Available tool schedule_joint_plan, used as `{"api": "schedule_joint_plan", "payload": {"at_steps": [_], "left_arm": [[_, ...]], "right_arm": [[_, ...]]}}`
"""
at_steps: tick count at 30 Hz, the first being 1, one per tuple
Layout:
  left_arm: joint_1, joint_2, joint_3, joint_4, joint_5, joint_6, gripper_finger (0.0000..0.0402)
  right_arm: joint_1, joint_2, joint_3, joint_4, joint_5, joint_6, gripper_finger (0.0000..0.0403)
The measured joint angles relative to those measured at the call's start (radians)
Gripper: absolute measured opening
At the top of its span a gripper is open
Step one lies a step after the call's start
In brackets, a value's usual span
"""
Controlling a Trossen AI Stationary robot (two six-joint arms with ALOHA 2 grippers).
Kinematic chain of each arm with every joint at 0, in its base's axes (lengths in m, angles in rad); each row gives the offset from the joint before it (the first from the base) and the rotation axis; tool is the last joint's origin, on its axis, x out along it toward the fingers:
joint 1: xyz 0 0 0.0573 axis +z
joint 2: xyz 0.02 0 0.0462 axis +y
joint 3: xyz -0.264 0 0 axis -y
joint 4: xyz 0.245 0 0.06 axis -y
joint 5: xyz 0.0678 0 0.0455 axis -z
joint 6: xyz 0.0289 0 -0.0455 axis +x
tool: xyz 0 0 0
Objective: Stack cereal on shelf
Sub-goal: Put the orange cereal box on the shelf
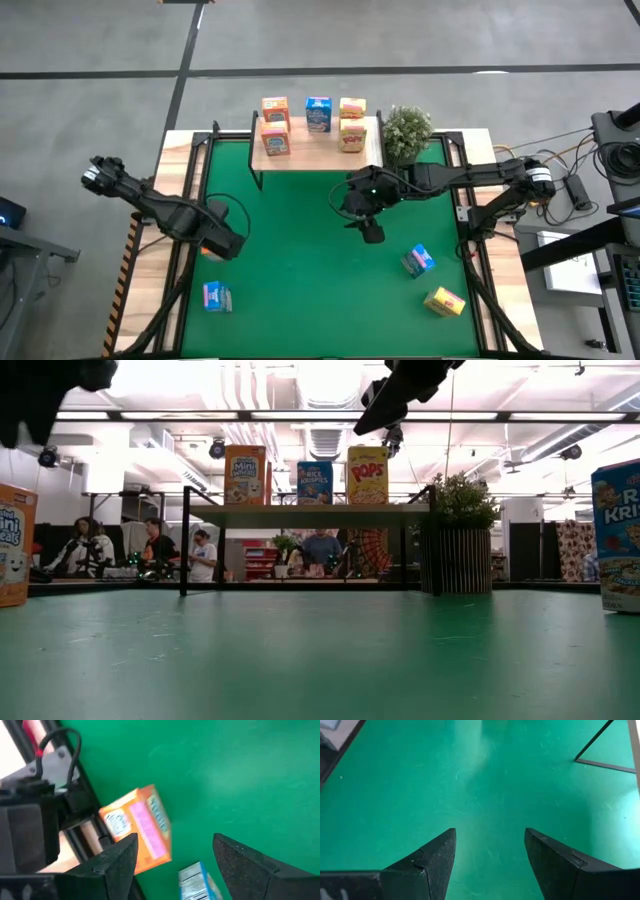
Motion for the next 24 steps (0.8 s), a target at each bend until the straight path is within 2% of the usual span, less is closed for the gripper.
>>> {"api": "schedule_joint_plan", "payload": {"at_steps": [12,24], "left_arm": [[-0.098,-0.015,-0.143,-0.002,0.003,-0.159,0.0236],[-0.11,-0.013,-0.186,0.065,0.001,-0.16,0.0232]], "right_arm": [[0.028,0.0,-0.01,0.015,-0.003,0.02,0.0226],[0.072,0.0,-0.01,0.022,-0.004,0.033,0.0226]]}}
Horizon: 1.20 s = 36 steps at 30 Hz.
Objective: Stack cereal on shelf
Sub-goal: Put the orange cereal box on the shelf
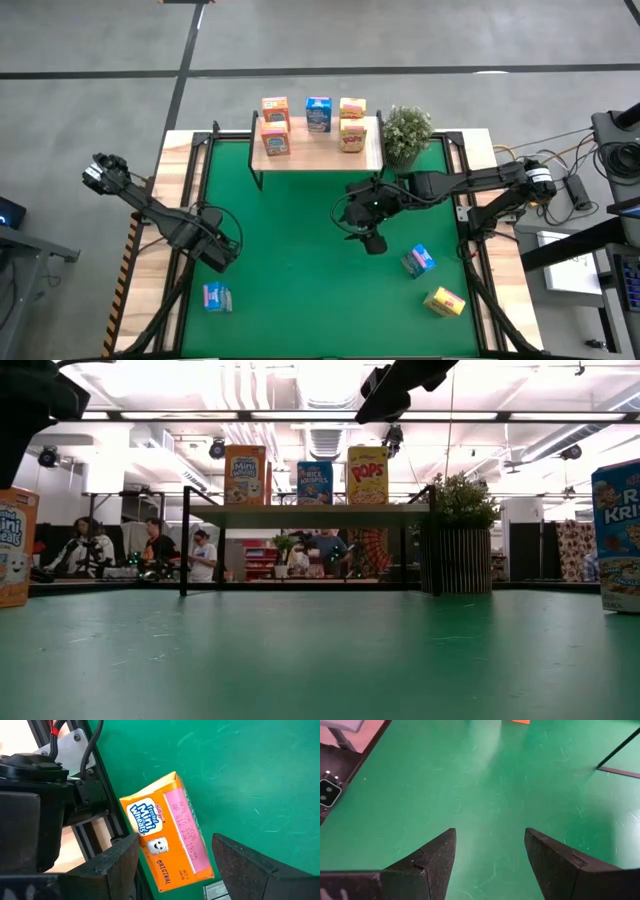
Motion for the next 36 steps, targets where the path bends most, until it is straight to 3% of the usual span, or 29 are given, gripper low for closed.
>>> {"api": "schedule_joint_plan", "payload": {"at_steps": [12,24,36], "left_arm": [[0.0,0.0,-0.021,0.001,0.001,-0.021,0.0236],[0.0,0.0,-0.019,0.001,0.005,0.009,0.0284],[0.0,0.001,0.013,-0.027,-0.001,0.032,0.0276]], "right_arm": [[0.007,0.0,0.0,0.001,0.0,0.01,0.0226],[0.007,0.0,0.0,0.003,0.0,0.024,0.0226],[0.007,0.0,-0.006,0.003,0.0,0.026,0.0226]]}}
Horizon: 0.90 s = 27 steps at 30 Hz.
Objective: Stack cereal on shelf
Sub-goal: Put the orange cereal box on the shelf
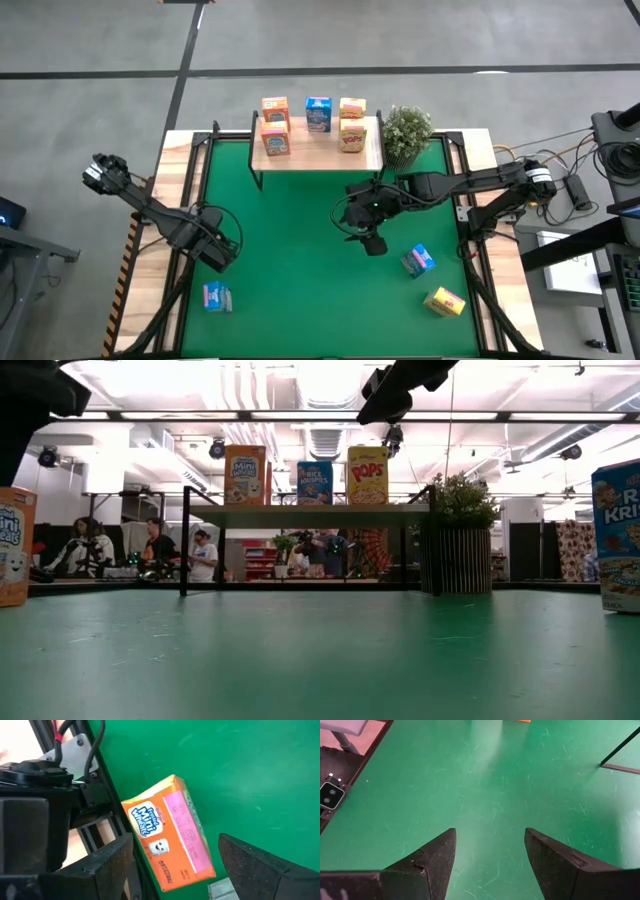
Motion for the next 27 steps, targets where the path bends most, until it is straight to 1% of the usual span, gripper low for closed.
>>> {"api": "schedule_joint_plan", "payload": {"at_steps": [7,11,21,24,27], "left_arm": [[0.0,0.0,-0.049,0.04,0.0,-0.001,0.0263],[0.0,0.0,-0.069,0.084,-0.001,0.005,0.0243],[0.0,0.0,-0.069,0.087,-0.001,0.008,0.0196],[0.0,0.0,-0.062,0.088,-0.01,0.05,0.019],[0.0,0.006,-0.014,0.091,-0.075,0.131,0.0188]], "right_arm": [[0.0,0.0,-0.037,0.016,0.0,0.007,0.0226],[0.0,0.001,-0.046,0.021,0.0,0.019,0.0226],[0.0,0.001,-0.047,0.022,0.0,0.019,0.0226],[0.0,0.001,-0.047,0.022,0.0,0.019,0.0226],[0.0,0.001,-0.047,0.022,0.0,0.019,0.0226]]}}
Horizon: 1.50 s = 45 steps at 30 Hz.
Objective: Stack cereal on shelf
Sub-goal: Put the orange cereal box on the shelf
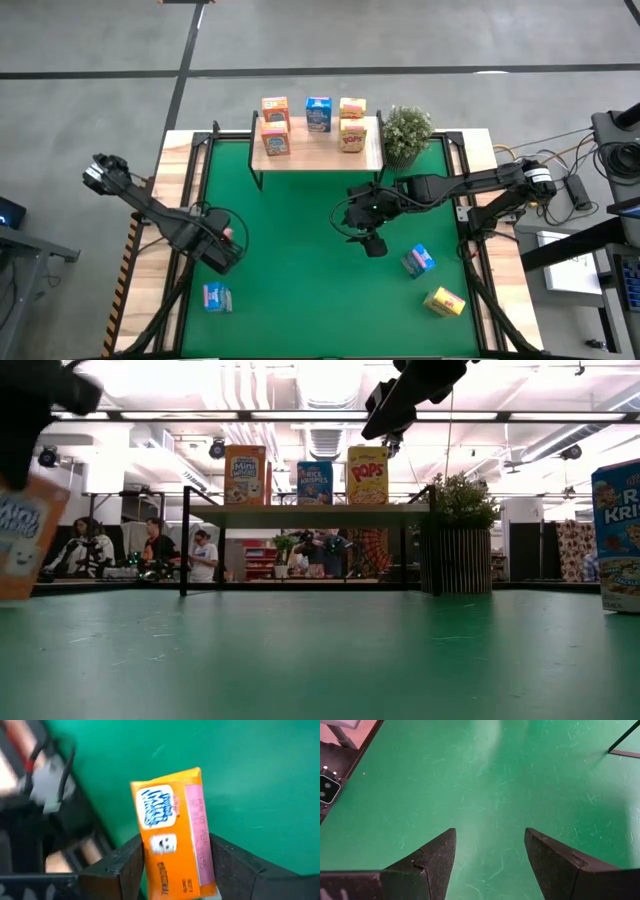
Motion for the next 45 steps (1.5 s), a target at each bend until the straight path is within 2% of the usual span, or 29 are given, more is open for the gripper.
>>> {"api": "schedule_joint_plan", "payload": {"at_steps": [4,9,12,14,16,18,21,24,29,33,40,45], "left_arm": [[0.009,0.01,0.111,-0.002,-0.135,0.163,0.0187],[0.049,0.026,0.271,-0.005,-0.252,0.458,0.0187],[0.097,0.035,0.358,-0.014,-0.33,0.542,0.0187],[0.126,0.038,0.4,-0.014,-0.33,0.56,0.0187],[0.145,0.038,0.419,-0.027,-0.324,0.483,0.0187],[0.16,0.038,0.421,-0.064,-0.314,0.33,0.0187],[0.161,0.038,0.376,-0.112,-0.207,0.156,0.0193],[0.149,0.041,0.295,-0.112,-0.075,0.056,0.0211],[0.132,0.041,0.164,0.008,0.034,0.049,0.025],[0.126,0.041,0.091,0.094,0.063,0.064,0.027],[0.125,0.04,0.039,0.109,0.056,0.065,0.0276],[0.125,0.04,0.02,0.129,0.053,0.067,0.0266]], "right_arm": [[0.0,0.0,0.0,0.0,0.0,0.0,0.0226],[0.0,0.0,0.0,-0.002,0.0,0.0,0.0226],[0.0,0.0,0.0,-0.006,0.0,0.005,0.0226],[0.0,0.0,0.0,-0.008,0.0,0.015,0.0226],[0.0,0.0,-0.001,-0.008,0.0,0.019,0.0226],[0.0,0.0,-0.004,-0.008,-0.001,0.02,0.0226],[0.0,0.0,-0.01,-0.01,-0.001,0.024,0.0226],[0.0,0.0,-0.013,-0.009,-0.001,0.024,0.0226],[0.0,0.0,-0.016,-0.007,-0.001,0.026,0.0226],[0.0,0.0,-0.017,-0.007,-0.001,0.026,0.0226],[0.0,0.0,-0.017,-0.002,-0.001,0.031,0.0226],[0.0,0.0,-0.017,-0.003,-0.001,0.034,0.0226]]}}
